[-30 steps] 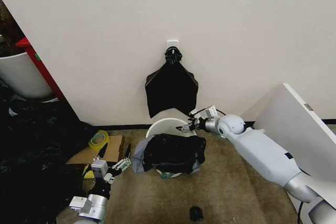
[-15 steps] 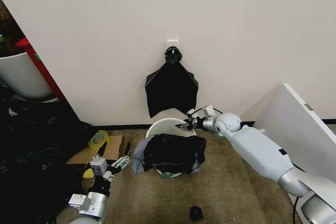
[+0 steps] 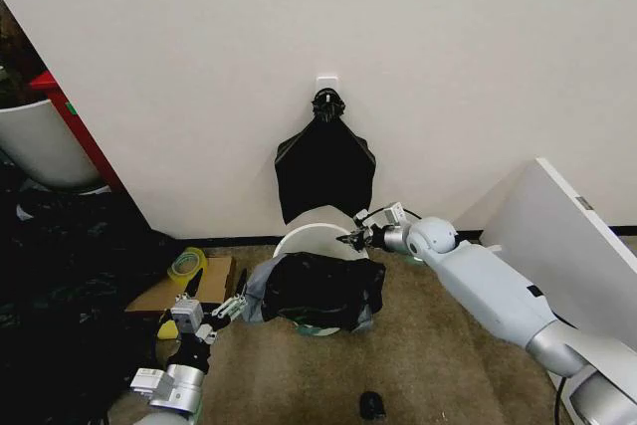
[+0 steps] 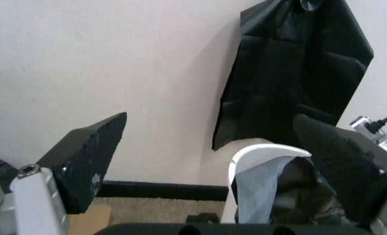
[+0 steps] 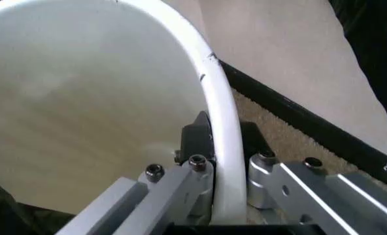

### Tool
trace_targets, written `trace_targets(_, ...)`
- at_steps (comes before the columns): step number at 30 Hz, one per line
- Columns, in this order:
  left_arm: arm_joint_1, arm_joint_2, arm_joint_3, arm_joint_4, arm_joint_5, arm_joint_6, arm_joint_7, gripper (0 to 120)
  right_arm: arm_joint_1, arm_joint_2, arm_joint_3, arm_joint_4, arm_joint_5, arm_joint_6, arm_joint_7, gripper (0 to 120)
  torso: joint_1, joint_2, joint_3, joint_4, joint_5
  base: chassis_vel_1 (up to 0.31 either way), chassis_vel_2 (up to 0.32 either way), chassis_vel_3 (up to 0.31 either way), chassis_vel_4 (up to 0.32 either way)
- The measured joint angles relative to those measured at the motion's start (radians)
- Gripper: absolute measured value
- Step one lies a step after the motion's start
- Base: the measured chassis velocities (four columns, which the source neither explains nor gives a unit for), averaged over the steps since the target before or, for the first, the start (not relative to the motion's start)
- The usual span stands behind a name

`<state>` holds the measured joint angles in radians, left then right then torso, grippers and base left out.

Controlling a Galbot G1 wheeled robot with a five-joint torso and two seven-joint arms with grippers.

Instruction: Place the garbage bag over the trash bin.

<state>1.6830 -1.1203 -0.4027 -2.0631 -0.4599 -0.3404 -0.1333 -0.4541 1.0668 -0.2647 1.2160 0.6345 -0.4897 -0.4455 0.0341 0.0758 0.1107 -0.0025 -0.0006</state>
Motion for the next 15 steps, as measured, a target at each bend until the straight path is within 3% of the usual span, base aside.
trace_targets(4,0.010,-0.001,-0.006,-0.007,-0.001,0.000,-0.002,100,-0.026,-0.013,0.023,0.028,0.018,-0.010,0.036,1,0.000,0.000,0.000,0.0003,0.0004,0.000,0.000,0.000,0.000)
trace_targets(15,0.010,0.010,-0.009,-0.016,-0.039,-0.003,-0.010,100,-0.139,-0.123,0.092,0.265,0.314,-0.073,0.408,1,0.000,0.000,0.000,-0.0004,-0.0004,0.000,0.000,0.000,0.000)
